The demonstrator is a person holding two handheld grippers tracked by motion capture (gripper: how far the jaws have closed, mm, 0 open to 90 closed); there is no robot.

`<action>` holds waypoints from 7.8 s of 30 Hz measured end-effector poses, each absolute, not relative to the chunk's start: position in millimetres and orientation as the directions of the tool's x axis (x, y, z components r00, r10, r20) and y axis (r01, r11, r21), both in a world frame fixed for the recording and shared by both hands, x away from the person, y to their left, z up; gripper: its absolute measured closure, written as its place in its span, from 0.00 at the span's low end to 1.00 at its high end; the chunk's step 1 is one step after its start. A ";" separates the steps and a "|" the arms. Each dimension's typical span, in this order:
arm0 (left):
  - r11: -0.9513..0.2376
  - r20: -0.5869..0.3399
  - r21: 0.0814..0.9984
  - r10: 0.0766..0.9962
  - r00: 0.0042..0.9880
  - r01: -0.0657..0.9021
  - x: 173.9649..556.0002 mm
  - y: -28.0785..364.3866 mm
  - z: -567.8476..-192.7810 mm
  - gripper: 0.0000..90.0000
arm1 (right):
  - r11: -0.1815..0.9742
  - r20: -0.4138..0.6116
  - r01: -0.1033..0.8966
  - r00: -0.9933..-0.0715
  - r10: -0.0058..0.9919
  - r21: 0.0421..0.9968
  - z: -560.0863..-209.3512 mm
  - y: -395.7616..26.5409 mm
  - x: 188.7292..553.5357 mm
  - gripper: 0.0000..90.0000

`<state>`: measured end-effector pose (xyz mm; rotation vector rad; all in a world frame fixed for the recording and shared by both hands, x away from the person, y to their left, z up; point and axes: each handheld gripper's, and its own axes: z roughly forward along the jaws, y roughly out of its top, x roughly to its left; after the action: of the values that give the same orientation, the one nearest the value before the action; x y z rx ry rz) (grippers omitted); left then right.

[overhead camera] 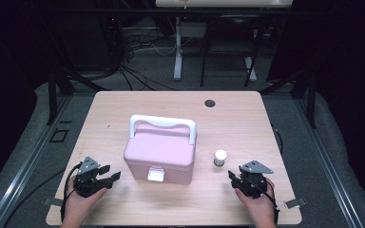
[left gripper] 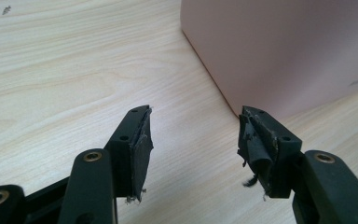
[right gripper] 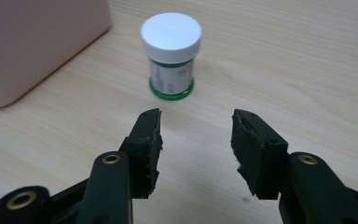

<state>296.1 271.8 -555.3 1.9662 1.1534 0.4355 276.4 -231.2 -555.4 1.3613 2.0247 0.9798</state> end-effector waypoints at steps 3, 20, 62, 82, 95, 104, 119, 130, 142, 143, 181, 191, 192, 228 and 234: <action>-0.263 -0.110 0.773 0.840 0.531 0.577 298.0 269.5 -555.9 0.49 | 0.243 -0.007 0.554 -0.394 0.919 0.796 -553.3 -227.7 273.8 0.57; -0.187 -0.185 0.788 0.837 0.516 0.587 309.2 267.1 -556.2 0.67 | 0.251 0.008 0.534 -0.436 0.900 0.807 -553.6 -208.3 278.5 0.69; -0.214 -0.212 0.790 0.784 0.583 0.575 324.0 236.3 -548.9 1.00 | 0.265 0.045 0.512 -0.516 0.855 0.817 -550.9 -175.5 283.5 0.88; -0.241 -0.212 0.782 0.763 0.610 0.574 317.0 223.8 -546.0 1.00 | 0.271 0.044 0.509 -0.524 0.851 0.817 -555.1 -165.1 302.8 0.94; -0.251 -0.214 0.785 0.748 0.628 0.566 313.2 216.6 -545.8 1.00 | 0.273 0.049 0.490 -0.548 0.835 0.828 -553.1 -159.9 297.4 0.97; -0.260 -0.202 0.785 0.751 0.629 0.562 311.3 215.7 -545.0 1.00 | 0.272 0.063 0.499 -0.555 0.829 0.823 -554.0 -159.4 295.9 1.00; -0.270 -0.206 0.779 0.743 0.637 0.567 302.7 217.2 -543.9 1.00 | 0.308 0.049 0.499 -0.580 0.813 0.810 -550.4 -160.3 286.6 1.00; -0.271 -0.214 0.773 0.740 0.638 0.574 292.5 217.7 -543.2 1.00 | 0.334 0.041 0.493 -0.605 0.795 0.803 -548.8 -160.7 275.5 1.00; -0.285 -0.212 0.767 0.733 0.647 0.574 280.6 215.0 -542.2 1.00 | 0.353 0.045 0.510 -0.614 0.788 0.785 -545.5 -163.6 264.2 1.00; -0.287 -0.211 0.767 0.733 0.647 0.575 279.7 214.8 -542.0 1.00 | 0.358 0.041 0.512 -0.614 0.788 0.781 -544.9 -163.6 262.9 1.00; -0.252 -0.276 0.756 0.714 0.644 0.604 266.2 223.5 -540.6 0.87 | 0.341 0.062 0.524 -0.608 0.792 0.780 -540.8 -177.4 245.1 0.86; -0.237 -0.281 0.760 0.721 0.634 0.606 269.1 231.1 -533.3 0.78 | 0.326 0.073 0.530 -0.598 0.798 0.783 -534.1 -184.3 247.9 0.77; -0.234 -0.285 0.759 0.720 0.632 0.608 269.5 232.1 -532.5 0.77 | 0.331 0.066 0.526 -0.600 0.797 0.783 -533.4 -184.1 247.7 0.76; -0.229 -0.282 0.788 0.691 0.666 0.571 294.0 235.3 -458.5 0.66 | 0.298 0.092 0.479 -0.635 0.767 0.826 -451.1 -182.0 259.9 0.68; -0.226 -0.290 0.796 0.671 0.682 0.561 298.9 226.2 -452.7 0.66 | 0.290 0.098 0.468 -0.645 0.758 0.835 -446.2 -176.8 265.3 0.69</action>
<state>298.9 226.2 -452.7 1.9048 0.9622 0.1397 265.3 -176.8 -446.2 1.1115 2.2473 1.2880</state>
